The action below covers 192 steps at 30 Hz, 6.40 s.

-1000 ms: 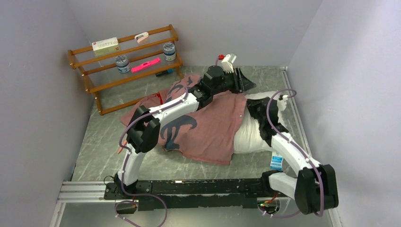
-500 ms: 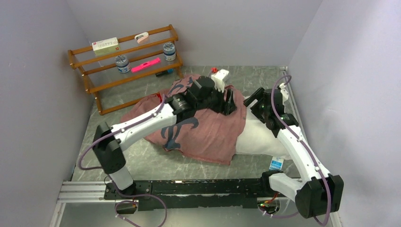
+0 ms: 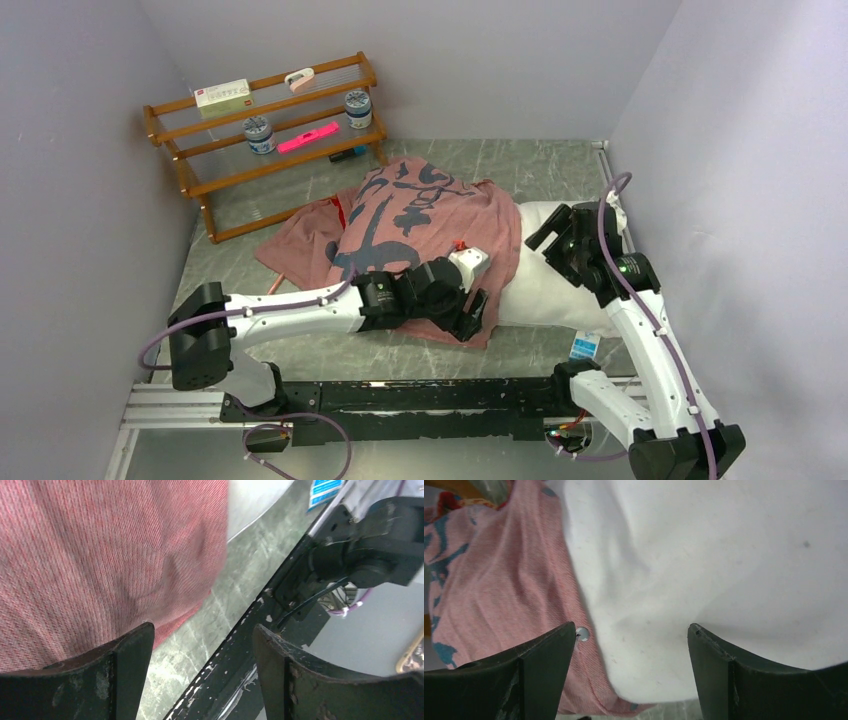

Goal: Put the pillow into the pillowcase

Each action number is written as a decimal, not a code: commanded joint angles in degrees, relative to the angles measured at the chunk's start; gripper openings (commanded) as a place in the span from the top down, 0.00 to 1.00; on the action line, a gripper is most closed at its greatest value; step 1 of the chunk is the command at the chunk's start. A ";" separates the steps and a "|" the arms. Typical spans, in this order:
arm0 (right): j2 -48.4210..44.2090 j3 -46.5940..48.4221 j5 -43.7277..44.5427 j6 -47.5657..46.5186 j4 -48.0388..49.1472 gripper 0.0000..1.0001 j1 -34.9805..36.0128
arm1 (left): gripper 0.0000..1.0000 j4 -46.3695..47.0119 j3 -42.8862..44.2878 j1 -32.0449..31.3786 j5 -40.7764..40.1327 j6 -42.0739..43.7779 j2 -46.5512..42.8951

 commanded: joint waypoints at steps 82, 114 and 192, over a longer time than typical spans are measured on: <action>-15.86 -15.82 -4.68 10.08 14.23 0.18 0.05 | 0.37 -1.82 31.12 4.14 -18.50 4.44 13.42; -32.35 -12.08 -14.32 -2.33 9.38 0.08 0.05 | 0.95 5.98 32.23 18.58 -9.78 2.95 15.42; 16.79 -9.13 -13.24 12.59 64.85 1.00 19.50 | 0.40 -11.84 19.25 59.80 40.72 9.61 -12.96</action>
